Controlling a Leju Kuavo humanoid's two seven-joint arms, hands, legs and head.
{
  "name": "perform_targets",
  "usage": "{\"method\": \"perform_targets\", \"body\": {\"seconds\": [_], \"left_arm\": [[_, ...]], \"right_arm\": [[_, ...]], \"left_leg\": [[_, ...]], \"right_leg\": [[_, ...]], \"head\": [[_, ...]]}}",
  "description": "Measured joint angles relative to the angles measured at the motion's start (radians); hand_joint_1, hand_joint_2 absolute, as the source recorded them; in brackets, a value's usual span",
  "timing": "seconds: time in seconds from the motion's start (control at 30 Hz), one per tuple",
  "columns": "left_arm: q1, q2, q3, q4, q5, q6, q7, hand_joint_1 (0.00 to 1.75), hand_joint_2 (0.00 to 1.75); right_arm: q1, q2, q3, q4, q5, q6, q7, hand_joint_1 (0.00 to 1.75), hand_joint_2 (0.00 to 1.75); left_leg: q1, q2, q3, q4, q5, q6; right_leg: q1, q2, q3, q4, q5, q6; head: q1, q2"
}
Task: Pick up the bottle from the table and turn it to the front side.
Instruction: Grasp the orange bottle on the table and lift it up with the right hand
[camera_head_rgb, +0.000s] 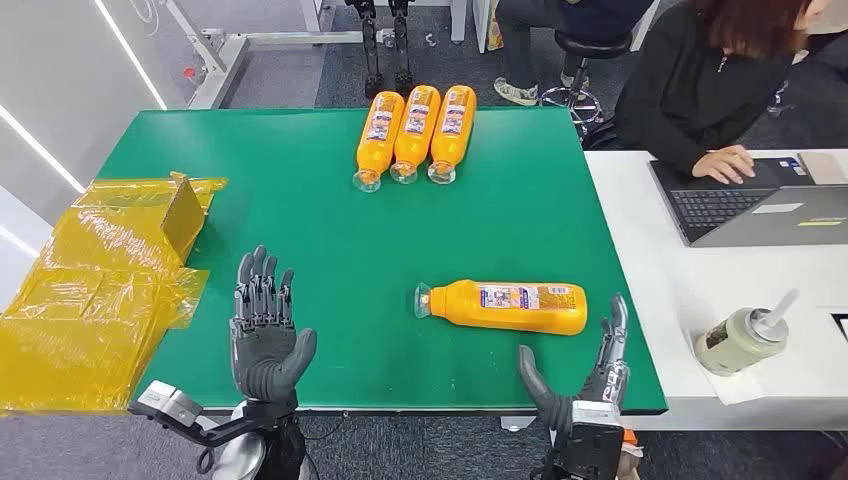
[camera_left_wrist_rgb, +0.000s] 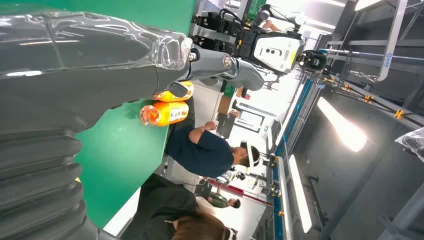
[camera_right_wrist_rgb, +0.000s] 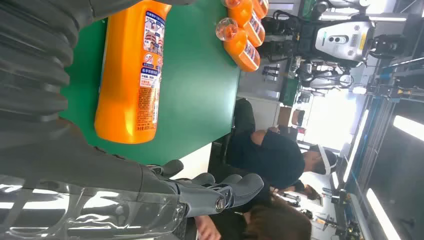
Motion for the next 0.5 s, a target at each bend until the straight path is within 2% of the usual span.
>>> {"method": "perform_targets", "body": {"seconds": [0.23, 0.33, 0.4, 0.5], "left_arm": [[0.000, 0.000, -0.006, 0.000, 0.002, 0.001, 0.000, 0.00, 1.75], [0.000, 0.000, -0.011, 0.000, 0.002, 0.002, 0.000, 0.00, 1.75], [0.000, -0.001, -0.013, 0.000, 0.002, 0.001, 0.000, 0.00, 1.75], [0.000, -0.002, -0.015, 0.000, -0.005, -0.012, 0.000, 0.00, 1.75]], "right_arm": [[0.000, 0.000, 0.000, 0.000, 0.006, 0.008, 0.007, 0.00, 1.75], [-0.001, 0.000, 0.000, -0.004, 0.069, -0.027, 0.008, 0.00, 1.75], [-0.006, 0.000, -0.001, -0.012, 0.188, -0.086, 0.030, 0.00, 1.75], [-0.021, 0.002, -0.030, -0.036, 0.515, -0.154, 0.074, 0.00, 1.75]], "left_leg": [[0.000, 0.000, 0.000, 0.000, 0.000, 0.000], [0.000, 0.000, 0.000, 0.000, 0.000, 0.000], [0.000, 0.000, 0.000, 0.000, 0.000, 0.000], [0.000, 0.000, 0.000, 0.000, 0.000, 0.000]], "right_leg": [[0.000, 0.000, 0.000, 0.000, 0.000, 0.000], [0.000, 0.000, 0.000, 0.000, 0.000, 0.000], [0.000, 0.000, 0.000, 0.000, 0.000, 0.000], [0.000, 0.000, 0.000, 0.000, 0.000, 0.000]], "head": [[0.000, 0.000], [0.000, 0.000], [0.000, 0.000], [0.000, 0.000]]}}
